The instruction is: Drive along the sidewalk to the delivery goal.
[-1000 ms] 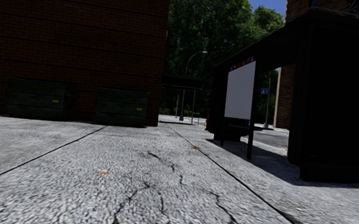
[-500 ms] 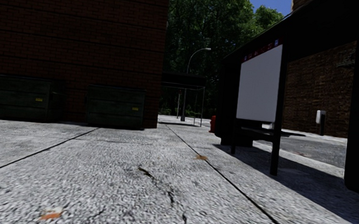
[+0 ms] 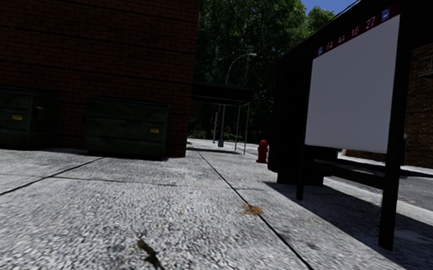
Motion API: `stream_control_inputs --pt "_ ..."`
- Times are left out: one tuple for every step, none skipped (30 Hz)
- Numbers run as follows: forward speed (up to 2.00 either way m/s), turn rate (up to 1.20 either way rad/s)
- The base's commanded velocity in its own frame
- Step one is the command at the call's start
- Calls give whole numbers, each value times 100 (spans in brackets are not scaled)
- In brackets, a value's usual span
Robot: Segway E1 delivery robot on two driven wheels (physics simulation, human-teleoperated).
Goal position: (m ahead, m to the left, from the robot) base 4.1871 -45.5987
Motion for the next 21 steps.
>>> stream_control_inputs --pt "200 0" --pt "200 0" --pt "200 0" --pt "200 0" --pt "200 0" --pt "200 0" --pt "200 0" --pt "200 0" --pt "200 0" --pt "200 0" --pt "200 0" --pt "200 0" --pt "200 0" --pt "200 0" --pt "200 0" --pt "200 0" --pt "200 0" --pt "200 0" --pt "200 0" --pt "200 0" --pt "200 0"
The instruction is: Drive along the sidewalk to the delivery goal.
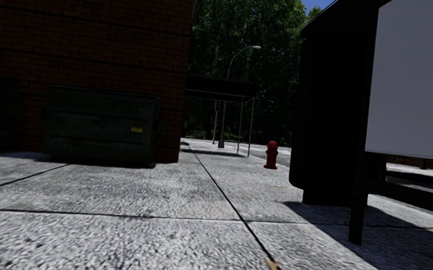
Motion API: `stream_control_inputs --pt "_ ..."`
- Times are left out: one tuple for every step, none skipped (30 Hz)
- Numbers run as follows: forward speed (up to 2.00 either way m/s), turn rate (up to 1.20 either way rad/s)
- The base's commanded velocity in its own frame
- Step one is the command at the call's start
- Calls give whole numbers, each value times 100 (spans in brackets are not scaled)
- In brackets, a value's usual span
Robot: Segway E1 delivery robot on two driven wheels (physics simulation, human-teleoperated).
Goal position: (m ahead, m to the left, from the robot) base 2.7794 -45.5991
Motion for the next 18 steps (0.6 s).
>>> stream_control_inputs --pt "200 0" --pt "200 0" --pt "200 0" --pt "200 0" --pt "200 0" --pt "200 0" --pt "200 0" --pt "200 0" --pt "200 0" --pt "200 0" --pt "200 0" --pt "200 0" --pt "200 0" --pt "200 0" --pt "200 0" --pt "200 0" --pt "200 0" --pt "200 0"
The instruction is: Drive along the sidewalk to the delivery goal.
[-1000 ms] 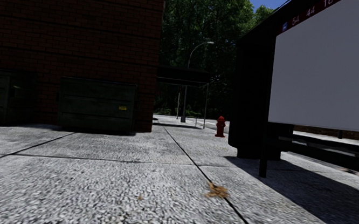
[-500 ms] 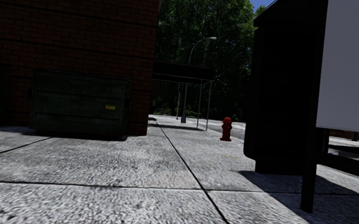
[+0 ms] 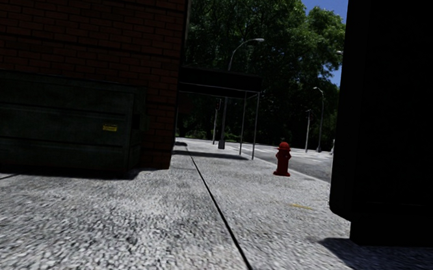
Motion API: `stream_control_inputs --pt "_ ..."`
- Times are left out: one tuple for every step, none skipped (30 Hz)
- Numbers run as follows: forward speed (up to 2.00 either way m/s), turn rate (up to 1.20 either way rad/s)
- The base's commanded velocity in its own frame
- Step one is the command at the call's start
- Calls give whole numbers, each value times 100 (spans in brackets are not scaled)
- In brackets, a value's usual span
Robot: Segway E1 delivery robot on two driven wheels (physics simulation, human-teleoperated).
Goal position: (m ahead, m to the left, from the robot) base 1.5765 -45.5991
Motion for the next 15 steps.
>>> stream_control_inputs --pt "200 0" --pt "200 0" --pt "200 0" --pt "200 0" --pt "200 0" --pt "200 0" --pt "200 0" --pt "200 0" --pt "200 0" --pt "200 0" --pt "200 0" --pt "200 0" --pt "200 0" --pt "200 0" --pt "200 0"
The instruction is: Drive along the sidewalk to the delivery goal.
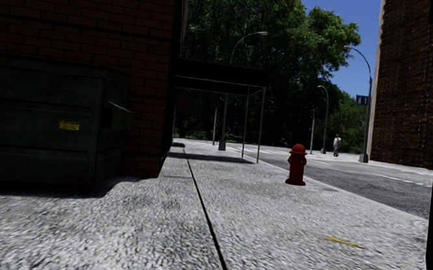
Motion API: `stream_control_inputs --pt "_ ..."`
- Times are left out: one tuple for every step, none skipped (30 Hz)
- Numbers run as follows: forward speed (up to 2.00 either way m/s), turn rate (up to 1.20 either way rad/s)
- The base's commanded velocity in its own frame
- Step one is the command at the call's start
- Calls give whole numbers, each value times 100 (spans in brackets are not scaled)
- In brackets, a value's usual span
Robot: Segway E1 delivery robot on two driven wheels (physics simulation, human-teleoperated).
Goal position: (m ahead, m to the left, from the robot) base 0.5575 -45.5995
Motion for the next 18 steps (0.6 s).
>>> stream_control_inputs --pt "200 0" --pt "200 0" --pt "200 0" --pt "200 0" --pt "200 0" --pt "200 0" --pt "200 0" --pt "200 0" --pt "200 0" --pt "200 0" --pt "200 0" --pt "200 0" --pt "200 0" --pt "200 0" --pt "200 0" --pt "200 0" --pt "200 0" --pt "200 4"
